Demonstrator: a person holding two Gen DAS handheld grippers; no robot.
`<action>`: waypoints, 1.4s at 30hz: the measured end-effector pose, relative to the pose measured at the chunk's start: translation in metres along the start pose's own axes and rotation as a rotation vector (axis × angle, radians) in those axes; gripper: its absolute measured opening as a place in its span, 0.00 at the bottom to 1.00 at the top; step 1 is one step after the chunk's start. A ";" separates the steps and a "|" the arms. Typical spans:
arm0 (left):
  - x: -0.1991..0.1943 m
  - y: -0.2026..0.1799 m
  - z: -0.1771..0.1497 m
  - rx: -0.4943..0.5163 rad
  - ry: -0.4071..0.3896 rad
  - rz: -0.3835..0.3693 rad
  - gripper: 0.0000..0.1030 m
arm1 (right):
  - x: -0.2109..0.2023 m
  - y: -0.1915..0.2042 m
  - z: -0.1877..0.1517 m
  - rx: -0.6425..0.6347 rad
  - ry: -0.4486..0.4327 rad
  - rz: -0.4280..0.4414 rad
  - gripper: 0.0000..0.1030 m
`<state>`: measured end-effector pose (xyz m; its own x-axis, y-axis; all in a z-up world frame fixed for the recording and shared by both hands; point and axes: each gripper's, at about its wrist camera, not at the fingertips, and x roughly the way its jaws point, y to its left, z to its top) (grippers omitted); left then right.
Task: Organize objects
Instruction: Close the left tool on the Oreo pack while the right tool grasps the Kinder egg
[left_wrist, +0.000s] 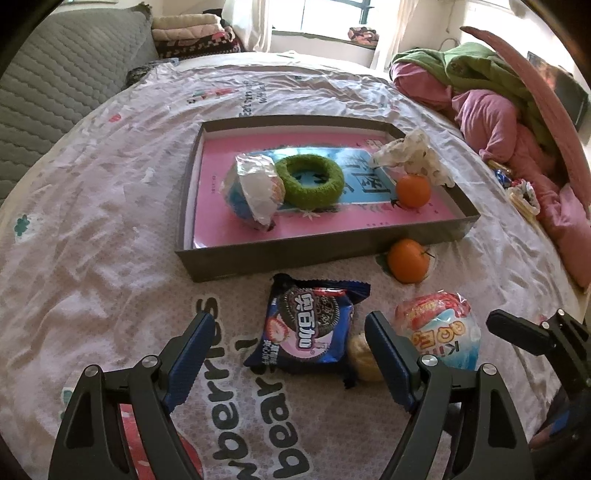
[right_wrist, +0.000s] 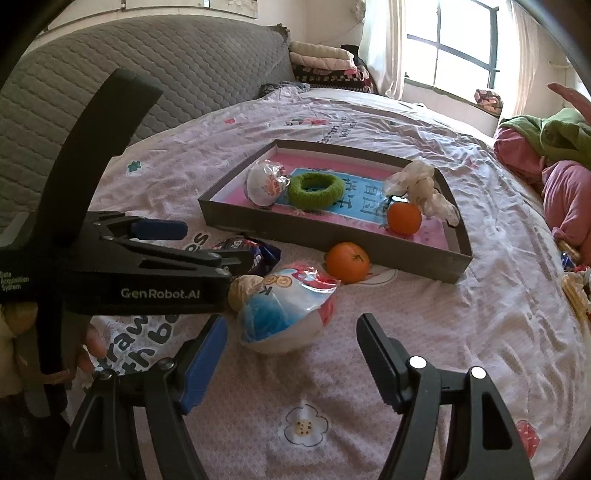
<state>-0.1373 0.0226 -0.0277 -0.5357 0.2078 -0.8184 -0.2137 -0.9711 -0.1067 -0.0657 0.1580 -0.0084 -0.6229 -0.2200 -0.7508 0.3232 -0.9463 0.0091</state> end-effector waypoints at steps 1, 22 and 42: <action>0.001 -0.001 0.000 0.001 0.003 -0.004 0.82 | 0.001 0.000 0.000 0.000 0.001 -0.001 0.70; 0.032 0.005 0.005 -0.026 0.064 -0.001 0.81 | 0.023 -0.001 0.001 0.019 -0.003 0.003 0.60; 0.039 0.002 0.003 -0.016 0.074 -0.047 0.55 | 0.025 -0.008 -0.003 0.014 -0.005 0.043 0.55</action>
<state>-0.1611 0.0290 -0.0575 -0.4631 0.2449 -0.8518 -0.2239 -0.9622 -0.1549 -0.0819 0.1608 -0.0289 -0.6126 -0.2614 -0.7459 0.3398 -0.9392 0.0501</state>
